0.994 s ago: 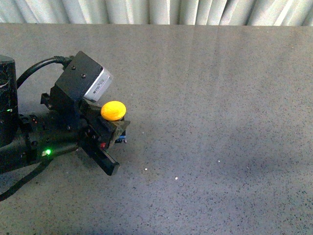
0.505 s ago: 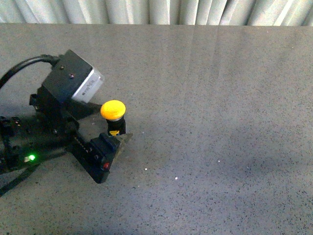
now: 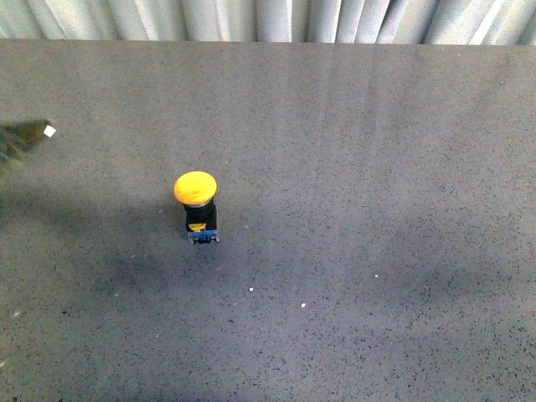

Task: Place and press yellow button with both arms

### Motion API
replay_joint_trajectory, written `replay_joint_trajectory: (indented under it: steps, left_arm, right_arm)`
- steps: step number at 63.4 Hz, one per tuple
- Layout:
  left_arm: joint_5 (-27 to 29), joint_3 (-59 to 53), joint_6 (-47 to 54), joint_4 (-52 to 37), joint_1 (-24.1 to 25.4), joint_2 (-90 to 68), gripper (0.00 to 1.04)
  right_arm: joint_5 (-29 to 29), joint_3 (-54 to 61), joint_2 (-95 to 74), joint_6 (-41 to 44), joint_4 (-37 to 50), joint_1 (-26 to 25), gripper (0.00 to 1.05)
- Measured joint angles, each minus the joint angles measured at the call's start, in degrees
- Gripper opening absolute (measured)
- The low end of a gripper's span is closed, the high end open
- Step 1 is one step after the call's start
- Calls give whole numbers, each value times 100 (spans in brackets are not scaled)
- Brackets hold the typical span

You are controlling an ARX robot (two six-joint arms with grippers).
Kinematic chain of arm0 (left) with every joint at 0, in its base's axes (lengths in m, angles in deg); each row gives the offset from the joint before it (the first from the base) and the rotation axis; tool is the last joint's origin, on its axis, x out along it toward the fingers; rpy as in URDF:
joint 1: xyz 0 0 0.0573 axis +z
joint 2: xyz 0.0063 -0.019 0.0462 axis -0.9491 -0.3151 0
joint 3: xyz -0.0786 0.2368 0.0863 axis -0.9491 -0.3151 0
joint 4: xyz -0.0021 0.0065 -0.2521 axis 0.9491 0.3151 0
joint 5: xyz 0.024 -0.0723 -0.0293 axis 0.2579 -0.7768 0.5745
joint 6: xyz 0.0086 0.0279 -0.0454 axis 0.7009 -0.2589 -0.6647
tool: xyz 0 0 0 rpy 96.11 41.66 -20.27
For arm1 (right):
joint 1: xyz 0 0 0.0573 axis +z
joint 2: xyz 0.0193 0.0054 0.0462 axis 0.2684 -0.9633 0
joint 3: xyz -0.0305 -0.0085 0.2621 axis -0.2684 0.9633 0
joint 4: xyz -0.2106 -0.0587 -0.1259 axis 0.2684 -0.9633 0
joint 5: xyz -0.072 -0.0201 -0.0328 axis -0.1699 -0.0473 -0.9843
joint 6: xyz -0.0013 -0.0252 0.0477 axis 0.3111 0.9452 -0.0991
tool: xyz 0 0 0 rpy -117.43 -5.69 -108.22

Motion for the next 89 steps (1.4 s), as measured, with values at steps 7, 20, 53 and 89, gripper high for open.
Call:
replay_joint_trajectory:
  steps: [7, 20, 53, 89]
  left_arm:
    - [1460, -560, -739, -1331, 249, 334, 82]
    - [2634, -1803, -1366, -1668, 514, 1971, 42]
    - [3724, -2249, -1456, 339, -450, 4518, 2]
    - [3910, -2251, -1460, 2031, -789, 6349, 2]
  right_arm:
    - [2, 0, 0, 0, 0, 0, 96]
    - [-9, 0, 0, 0, 0, 2, 96]
    - [184, -3174, -6684, 337, 323, 1622, 96]
    - [-201, -6196, -10229, 271, -214, 3220, 72]
